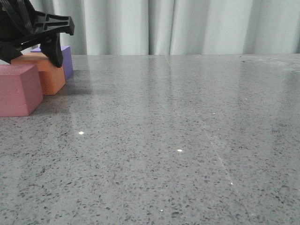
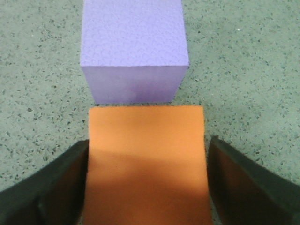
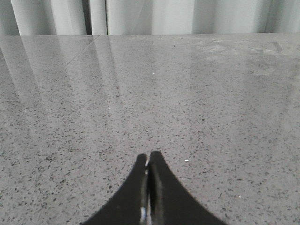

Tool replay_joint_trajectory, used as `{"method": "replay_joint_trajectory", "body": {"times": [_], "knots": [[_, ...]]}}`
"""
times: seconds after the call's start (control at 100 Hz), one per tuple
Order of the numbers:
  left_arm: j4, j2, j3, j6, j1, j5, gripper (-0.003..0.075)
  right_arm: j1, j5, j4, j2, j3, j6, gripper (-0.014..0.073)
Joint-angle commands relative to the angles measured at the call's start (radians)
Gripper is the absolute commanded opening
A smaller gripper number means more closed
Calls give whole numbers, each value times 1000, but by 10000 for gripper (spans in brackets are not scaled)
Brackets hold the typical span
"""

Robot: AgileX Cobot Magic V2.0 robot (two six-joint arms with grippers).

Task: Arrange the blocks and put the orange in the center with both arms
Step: 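Lower the orange cube between the purple and pink cubes, then open the left gripper and raise it away from the cubes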

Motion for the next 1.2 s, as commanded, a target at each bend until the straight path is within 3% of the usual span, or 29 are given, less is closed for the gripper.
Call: {"method": "replay_joint_trajectory", "body": {"times": [0.0, 0.44, 0.94, 1.19], "knots": [[-1, -35, -22, 1, -1, -50, 519, -8, -84, 1, -24, -13, -8, -67], [7, -47, -26, 39, -1, -42, 549, -8, -84, 1, -24, -13, -8, -67], [-21, -51, -173, 99, -3, 107, 559, -8, -84, 1, -24, -13, -8, -67], [-72, -166, -194, 147, -3, 109, 555, -8, -84, 1, -24, -13, -8, -67]]}}
